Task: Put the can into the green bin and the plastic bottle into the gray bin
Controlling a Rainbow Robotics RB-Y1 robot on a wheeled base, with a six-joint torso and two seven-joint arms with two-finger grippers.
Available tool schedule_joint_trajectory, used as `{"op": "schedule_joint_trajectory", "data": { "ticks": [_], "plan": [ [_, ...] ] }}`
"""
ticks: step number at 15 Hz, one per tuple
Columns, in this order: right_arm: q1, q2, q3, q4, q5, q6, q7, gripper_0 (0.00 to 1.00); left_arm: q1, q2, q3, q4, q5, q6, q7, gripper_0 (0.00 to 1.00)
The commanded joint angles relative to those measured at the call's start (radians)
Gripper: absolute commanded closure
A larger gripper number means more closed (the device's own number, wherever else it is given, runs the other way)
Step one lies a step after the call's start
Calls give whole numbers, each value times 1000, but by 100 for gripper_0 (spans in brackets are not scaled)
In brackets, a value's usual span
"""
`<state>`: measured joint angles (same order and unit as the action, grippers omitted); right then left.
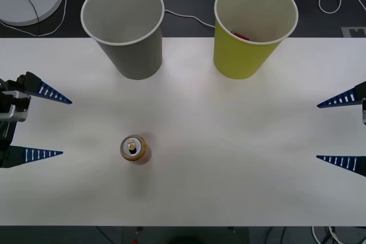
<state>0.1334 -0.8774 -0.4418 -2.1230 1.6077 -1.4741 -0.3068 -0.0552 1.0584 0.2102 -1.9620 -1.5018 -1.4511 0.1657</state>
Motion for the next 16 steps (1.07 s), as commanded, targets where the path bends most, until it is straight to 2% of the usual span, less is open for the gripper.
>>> {"op": "schedule_joint_trajectory", "data": {
  "ticks": [1, 8, 10, 16],
  "plan": [
    [0, 0, 0, 0, 0, 0, 0, 0, 0, 0, 0, 0, 0, 0, 0, 0],
    [0, 0, 0, 0, 0, 0, 0, 0, -20, 11, -17, 21, 3, -8, -2, 0],
    [0, 0, 0, 0, 0, 0, 0, 0, -25, 9, -48, 89, 54, 8, -15, 0],
    [0, 0, 0, 0, 0, 0, 0, 0, -28, 9, -172, 291, 218, 109, -258, 0]
  ]
}}
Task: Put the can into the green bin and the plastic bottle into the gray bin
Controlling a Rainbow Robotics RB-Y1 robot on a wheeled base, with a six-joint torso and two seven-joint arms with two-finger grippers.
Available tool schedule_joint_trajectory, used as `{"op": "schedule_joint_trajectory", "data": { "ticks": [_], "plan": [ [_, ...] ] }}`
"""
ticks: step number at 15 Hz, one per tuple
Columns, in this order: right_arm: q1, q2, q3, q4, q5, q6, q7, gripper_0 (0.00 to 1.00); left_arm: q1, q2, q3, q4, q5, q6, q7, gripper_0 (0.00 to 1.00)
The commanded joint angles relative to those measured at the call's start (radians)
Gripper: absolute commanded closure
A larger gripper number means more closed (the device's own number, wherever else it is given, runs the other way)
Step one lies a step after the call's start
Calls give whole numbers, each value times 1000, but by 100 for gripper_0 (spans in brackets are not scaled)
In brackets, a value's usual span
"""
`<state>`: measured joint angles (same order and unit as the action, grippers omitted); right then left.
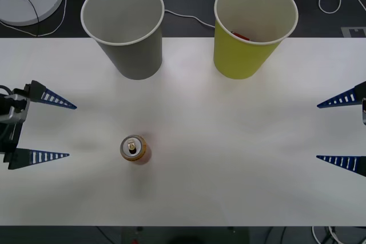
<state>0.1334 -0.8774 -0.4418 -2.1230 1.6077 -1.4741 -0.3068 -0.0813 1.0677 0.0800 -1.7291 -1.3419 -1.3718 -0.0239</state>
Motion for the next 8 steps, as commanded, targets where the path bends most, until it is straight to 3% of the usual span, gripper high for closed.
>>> {"op": "schedule_joint_trajectory", "data": {
  "ticks": [1, 8],
  "plan": [
    [0, 0, 0, 0, 0, 0, 0, 0, -2, 0, -63, 89, 84, 40, -105, 0],
    [0, 0, 0, 0, 0, 0, 0, 0, -41, -61, -204, 350, 270, 45, -380, 0]
  ]
}}
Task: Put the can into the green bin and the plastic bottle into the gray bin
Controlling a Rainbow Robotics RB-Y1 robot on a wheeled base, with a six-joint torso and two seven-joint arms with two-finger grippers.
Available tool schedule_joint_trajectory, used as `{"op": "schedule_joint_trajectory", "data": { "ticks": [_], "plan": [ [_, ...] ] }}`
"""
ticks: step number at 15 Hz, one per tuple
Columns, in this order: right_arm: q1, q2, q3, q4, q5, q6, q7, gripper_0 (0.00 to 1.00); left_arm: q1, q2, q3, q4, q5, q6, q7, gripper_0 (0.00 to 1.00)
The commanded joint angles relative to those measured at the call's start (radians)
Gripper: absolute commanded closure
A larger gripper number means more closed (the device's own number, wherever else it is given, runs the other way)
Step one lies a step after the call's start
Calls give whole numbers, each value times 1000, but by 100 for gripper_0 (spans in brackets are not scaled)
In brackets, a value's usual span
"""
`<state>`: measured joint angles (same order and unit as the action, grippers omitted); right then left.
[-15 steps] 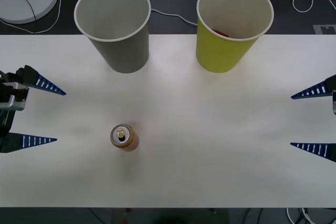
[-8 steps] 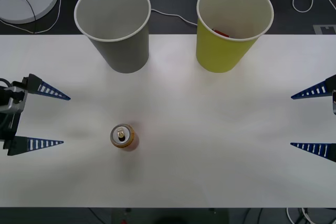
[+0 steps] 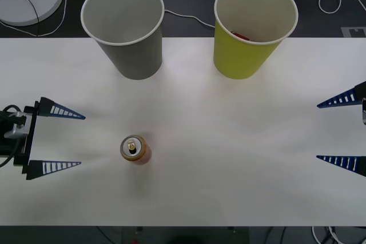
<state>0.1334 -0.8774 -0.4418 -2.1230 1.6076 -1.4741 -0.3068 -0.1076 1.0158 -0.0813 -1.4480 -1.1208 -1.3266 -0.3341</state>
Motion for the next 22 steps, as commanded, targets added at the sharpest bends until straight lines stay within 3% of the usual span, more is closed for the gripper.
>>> {"op": "schedule_joint_trajectory", "data": {
  "ticks": [1, 9, 22],
  "plan": [
    [0, 0, 0, 0, 0, 0, 0, 0, -27, -13, -75, 107, 85, -2, -109, 0],
    [0, 0, 0, 0, 0, 0, 0, 0, -139, -31, -322, 360, 302, -19, -327, 0],
    [0, 0, 0, 0, 0, 0, 0, 0, -139, -214, -327, 440, 312, 55, -347, 0]
  ]
}}
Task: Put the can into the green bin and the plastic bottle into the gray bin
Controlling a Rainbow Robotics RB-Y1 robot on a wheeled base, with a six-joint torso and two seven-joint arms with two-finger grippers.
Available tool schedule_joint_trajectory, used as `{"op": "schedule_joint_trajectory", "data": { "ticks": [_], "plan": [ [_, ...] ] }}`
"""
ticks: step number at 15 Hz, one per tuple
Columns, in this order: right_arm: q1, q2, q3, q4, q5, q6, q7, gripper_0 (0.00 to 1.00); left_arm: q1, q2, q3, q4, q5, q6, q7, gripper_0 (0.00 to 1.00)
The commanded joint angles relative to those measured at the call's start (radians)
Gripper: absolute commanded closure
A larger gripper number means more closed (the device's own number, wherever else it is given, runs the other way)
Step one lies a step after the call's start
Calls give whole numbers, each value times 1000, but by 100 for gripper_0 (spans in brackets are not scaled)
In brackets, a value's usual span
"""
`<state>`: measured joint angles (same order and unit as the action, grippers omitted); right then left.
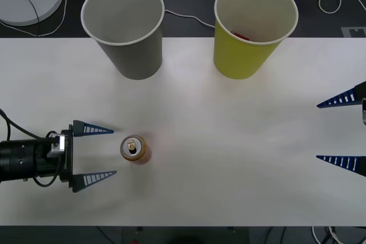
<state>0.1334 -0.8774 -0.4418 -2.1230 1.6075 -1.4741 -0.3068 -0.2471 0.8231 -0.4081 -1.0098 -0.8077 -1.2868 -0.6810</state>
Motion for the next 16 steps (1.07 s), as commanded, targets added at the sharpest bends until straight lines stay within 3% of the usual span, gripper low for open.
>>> {"op": "schedule_joint_trajectory", "data": {
  "ticks": [1, 12, 16],
  "plan": [
    [0, 0, 0, 0, 0, 0, 0, 0, 0, -33, 0, 2, -1, 21, 0, 0],
    [0, 0, 0, 0, 0, 0, 0, 0, -1, -176, 2, 2, -4, 87, -14, 0],
    [0, 0, 0, 0, 0, 0, 0, 0, -12, -196, 2, 2, -7, 112, -32, 0]
  ]
}}
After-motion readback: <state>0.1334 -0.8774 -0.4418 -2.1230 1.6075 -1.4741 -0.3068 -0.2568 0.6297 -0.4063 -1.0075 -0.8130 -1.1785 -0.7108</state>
